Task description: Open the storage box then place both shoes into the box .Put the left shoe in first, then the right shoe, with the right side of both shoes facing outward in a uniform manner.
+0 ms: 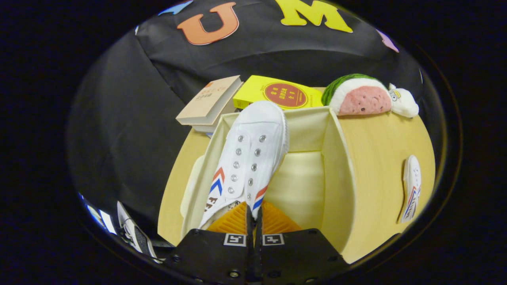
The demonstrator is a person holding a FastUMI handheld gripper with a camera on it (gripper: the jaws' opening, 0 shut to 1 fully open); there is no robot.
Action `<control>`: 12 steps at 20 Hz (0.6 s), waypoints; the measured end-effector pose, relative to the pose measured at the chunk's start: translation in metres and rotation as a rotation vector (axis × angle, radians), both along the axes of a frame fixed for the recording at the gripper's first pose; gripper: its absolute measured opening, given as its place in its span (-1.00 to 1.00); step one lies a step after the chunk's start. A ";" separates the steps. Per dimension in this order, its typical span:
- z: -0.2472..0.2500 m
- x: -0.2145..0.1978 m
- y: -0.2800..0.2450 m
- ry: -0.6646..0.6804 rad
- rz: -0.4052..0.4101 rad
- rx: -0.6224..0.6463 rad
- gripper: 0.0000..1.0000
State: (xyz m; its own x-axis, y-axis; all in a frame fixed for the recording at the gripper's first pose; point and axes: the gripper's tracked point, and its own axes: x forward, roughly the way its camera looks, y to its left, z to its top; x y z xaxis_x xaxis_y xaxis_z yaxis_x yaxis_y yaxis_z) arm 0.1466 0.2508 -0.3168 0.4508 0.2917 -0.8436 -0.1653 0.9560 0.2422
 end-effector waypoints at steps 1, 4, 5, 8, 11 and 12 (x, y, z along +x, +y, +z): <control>-0.007 -0.001 0.000 -0.004 -0.004 -0.016 -0.99; -0.034 -0.011 0.006 0.054 0.023 -0.067 -0.99; -0.045 -0.016 0.008 0.089 0.030 -0.078 -1.00; -0.057 -0.017 0.009 0.106 0.029 -0.126 -1.00; -0.059 -0.015 0.009 0.129 0.023 -0.136 -0.99; -0.064 -0.014 0.007 0.153 0.016 -0.148 -0.99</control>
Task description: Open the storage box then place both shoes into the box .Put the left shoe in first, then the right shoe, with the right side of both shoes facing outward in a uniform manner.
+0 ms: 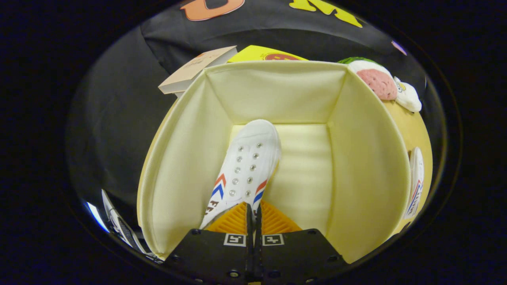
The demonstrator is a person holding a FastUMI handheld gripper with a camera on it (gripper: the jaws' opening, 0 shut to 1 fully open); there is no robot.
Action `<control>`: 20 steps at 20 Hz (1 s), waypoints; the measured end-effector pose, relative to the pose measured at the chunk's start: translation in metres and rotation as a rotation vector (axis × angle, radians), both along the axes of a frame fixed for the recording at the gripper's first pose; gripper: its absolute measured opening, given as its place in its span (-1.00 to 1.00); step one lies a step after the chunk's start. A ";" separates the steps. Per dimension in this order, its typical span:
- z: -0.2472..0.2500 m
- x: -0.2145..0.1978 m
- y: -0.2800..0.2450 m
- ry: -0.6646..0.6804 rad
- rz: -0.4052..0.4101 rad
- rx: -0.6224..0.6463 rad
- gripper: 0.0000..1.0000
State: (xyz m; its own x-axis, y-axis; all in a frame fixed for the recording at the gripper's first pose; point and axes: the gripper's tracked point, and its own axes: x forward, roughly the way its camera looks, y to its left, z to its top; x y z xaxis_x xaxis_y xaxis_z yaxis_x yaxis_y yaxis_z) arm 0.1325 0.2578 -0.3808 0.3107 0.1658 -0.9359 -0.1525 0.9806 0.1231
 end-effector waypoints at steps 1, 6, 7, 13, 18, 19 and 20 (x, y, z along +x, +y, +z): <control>-0.005 0.002 -0.002 0.024 -0.005 -0.010 -1.00; -0.003 -0.004 0.004 0.096 0.047 -0.020 -0.81; 0.000 -0.007 0.008 0.120 0.059 -0.002 -0.66; 0.050 -0.018 -0.003 0.120 0.110 0.070 0.26; 0.106 -0.031 -0.047 0.031 0.202 0.072 0.90; 0.118 -0.032 -0.058 0.018 0.207 0.082 0.90; 0.127 -0.034 -0.071 0.006 0.211 0.091 0.90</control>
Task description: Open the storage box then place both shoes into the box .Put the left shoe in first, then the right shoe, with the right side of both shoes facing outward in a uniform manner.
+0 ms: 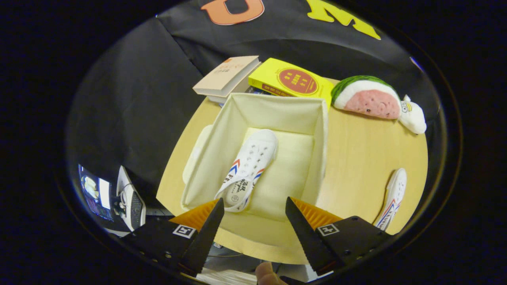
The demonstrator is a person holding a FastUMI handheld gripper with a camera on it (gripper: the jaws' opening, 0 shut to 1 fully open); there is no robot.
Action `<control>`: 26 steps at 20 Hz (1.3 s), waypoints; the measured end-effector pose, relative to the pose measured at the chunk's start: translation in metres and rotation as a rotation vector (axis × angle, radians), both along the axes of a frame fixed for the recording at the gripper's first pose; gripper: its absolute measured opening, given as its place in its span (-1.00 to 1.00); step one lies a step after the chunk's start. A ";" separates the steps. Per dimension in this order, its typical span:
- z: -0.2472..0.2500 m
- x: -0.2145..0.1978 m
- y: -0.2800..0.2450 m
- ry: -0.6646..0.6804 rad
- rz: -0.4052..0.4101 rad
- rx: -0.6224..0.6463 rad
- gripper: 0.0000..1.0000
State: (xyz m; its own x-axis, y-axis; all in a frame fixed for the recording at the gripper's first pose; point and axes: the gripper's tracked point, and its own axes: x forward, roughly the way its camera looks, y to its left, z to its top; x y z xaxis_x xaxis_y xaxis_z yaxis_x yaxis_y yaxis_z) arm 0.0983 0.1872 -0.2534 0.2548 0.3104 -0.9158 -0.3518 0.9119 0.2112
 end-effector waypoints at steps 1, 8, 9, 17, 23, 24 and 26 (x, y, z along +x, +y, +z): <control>0.010 -0.001 -0.015 -0.011 0.004 0.004 0.90; 0.021 0.004 -0.156 -0.091 0.000 -0.035 0.90; 0.015 0.004 -0.177 -0.080 -0.013 -0.043 0.90; -0.058 0.021 -0.334 0.012 -0.203 -0.125 0.90; -0.108 0.020 -0.400 0.056 -0.185 -0.269 0.90; -0.114 0.021 -0.404 0.061 -0.175 -0.287 0.91; -0.127 0.020 -0.403 0.081 -0.154 -0.297 0.91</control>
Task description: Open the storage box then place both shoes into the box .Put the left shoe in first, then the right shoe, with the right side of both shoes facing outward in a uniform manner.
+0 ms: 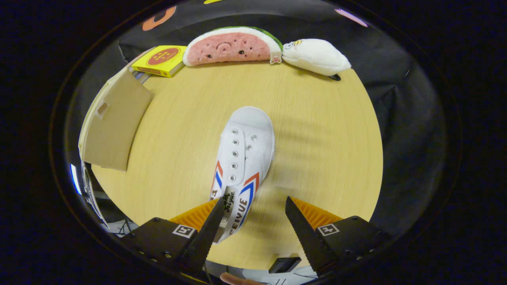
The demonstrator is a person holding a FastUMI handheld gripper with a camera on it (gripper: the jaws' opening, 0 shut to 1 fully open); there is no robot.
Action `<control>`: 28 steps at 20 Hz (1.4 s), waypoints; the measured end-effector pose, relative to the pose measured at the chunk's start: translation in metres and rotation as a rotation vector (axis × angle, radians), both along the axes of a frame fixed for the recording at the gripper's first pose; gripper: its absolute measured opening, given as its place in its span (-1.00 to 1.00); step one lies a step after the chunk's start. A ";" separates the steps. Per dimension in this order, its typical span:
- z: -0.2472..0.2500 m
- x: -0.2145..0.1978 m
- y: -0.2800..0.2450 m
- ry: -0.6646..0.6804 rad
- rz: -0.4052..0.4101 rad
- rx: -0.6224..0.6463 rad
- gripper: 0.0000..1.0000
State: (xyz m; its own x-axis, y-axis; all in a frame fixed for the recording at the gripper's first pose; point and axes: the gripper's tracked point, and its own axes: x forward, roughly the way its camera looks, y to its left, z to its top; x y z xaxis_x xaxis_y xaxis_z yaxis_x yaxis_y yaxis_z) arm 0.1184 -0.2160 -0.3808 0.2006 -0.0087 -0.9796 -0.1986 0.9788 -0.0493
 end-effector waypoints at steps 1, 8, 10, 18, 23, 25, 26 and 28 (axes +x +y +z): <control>-0.007 0.002 -0.003 0.004 0.001 -0.019 0.90; -0.030 0.016 0.004 0.020 -0.073 0.063 0.37; -0.032 0.013 0.009 0.032 -0.058 0.100 -0.03; -0.031 0.010 0.009 0.063 -0.247 0.403 -0.99; -0.025 0.011 0.017 0.038 -0.302 0.459 -1.00; -0.003 0.007 0.020 0.011 -0.306 0.474 -1.00; 0.011 0.005 0.022 -0.010 -0.299 0.476 -1.00; 0.040 0.008 0.037 -0.054 -0.277 0.479 -1.00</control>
State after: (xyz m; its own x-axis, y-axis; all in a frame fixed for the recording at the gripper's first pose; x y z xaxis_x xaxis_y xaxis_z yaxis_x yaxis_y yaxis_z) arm 0.1263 -0.1793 -0.3405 0.3038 0.3757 -0.8755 0.0603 0.9095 0.4112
